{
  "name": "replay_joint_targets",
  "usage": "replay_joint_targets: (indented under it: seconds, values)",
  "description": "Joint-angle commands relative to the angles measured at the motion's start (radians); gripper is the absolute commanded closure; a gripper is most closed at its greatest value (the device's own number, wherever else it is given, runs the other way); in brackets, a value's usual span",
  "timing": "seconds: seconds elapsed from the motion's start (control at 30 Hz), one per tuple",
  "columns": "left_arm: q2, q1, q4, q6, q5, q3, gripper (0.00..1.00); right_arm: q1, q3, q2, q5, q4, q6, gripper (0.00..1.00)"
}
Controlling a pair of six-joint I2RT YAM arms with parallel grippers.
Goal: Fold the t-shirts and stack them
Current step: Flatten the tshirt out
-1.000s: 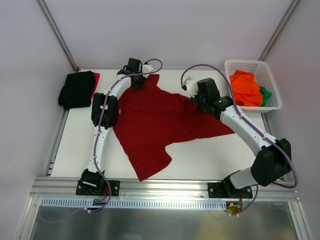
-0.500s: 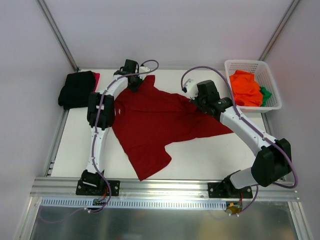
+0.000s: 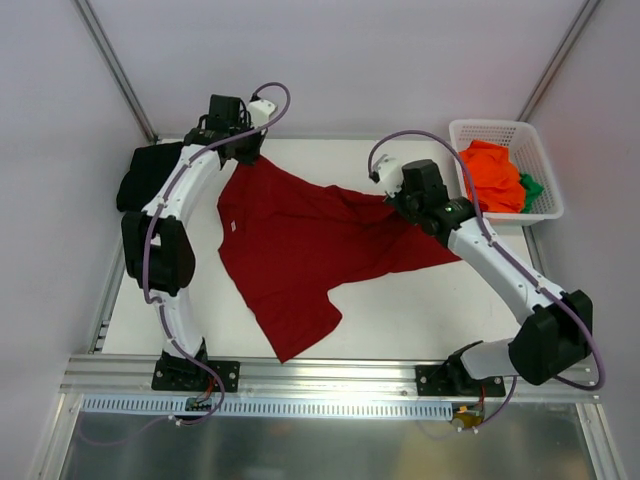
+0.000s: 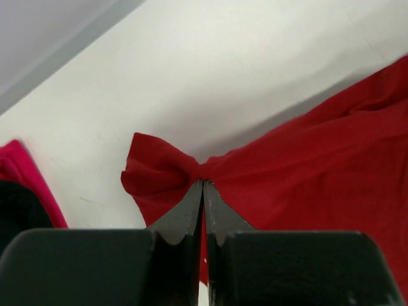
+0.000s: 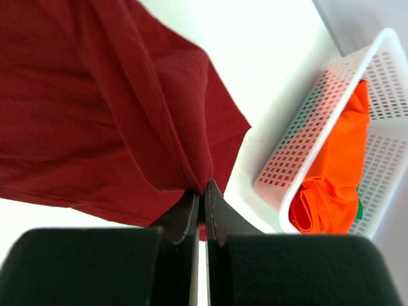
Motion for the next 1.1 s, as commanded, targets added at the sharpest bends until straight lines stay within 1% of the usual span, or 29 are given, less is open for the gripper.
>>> replay_joint_targets:
  seconds: [0.0, 0.07, 0.13, 0.17, 0.3, 0.37, 0.4, 0.5, 0.53, 0.7, 0.8, 1.07]
  values:
    - [-0.094, 0.009, -0.022, -0.039, 0.044, -0.088, 1.00, -0.041, 0.045, -0.081, 0.013, 0.003, 0.020, 1.00]
    - [-0.146, 0.020, -0.022, -0.058, 0.056, -0.107, 1.00, -0.061, 0.060, -0.104, 0.035, 0.012, 0.034, 1.00]
    - [-0.234, 0.032, -0.025, -0.075, 0.060, -0.128, 1.00, -0.096, 0.065, -0.148, 0.058, 0.029, 0.045, 1.00]
    - [-0.266, 0.036, -0.024, -0.078, 0.057, -0.134, 1.00, -0.106, 0.062, -0.165, 0.093, 0.041, 0.045, 1.00]
    - [-0.454, 0.045, -0.022, -0.105, 0.020, -0.173, 1.00, -0.150, 0.069, -0.256, 0.156, 0.100, 0.045, 1.00]
    - [-0.517, 0.046, -0.022, -0.118, -0.002, -0.179, 1.00, -0.158, 0.077, -0.312, 0.174, 0.107, 0.047, 1.00]
    - [-0.577, 0.046, -0.021, -0.127, -0.012, -0.177, 1.00, -0.161, 0.085, -0.329, 0.182, 0.109, 0.051, 1.00]
    - [-0.662, 0.046, -0.016, -0.141, -0.065, -0.173, 1.00, -0.164, 0.098, -0.398, 0.194, 0.109, 0.060, 1.00]
    - [-0.715, 0.046, -0.015, -0.142, -0.078, -0.173, 1.00, -0.162, 0.106, -0.414, 0.196, 0.107, 0.063, 1.00]
    - [-0.876, 0.046, -0.013, -0.156, -0.121, -0.167, 1.00, -0.162, 0.157, -0.486, 0.184, 0.029, 0.085, 1.00]
    - [-0.936, 0.046, -0.013, -0.147, -0.144, -0.170, 1.00, -0.162, 0.192, -0.530, 0.164, -0.018, 0.102, 1.00]
    - [-1.142, 0.046, -0.013, -0.112, -0.158, -0.196, 1.00, -0.162, 0.249, -0.635, 0.155, -0.103, 0.111, 1.00]
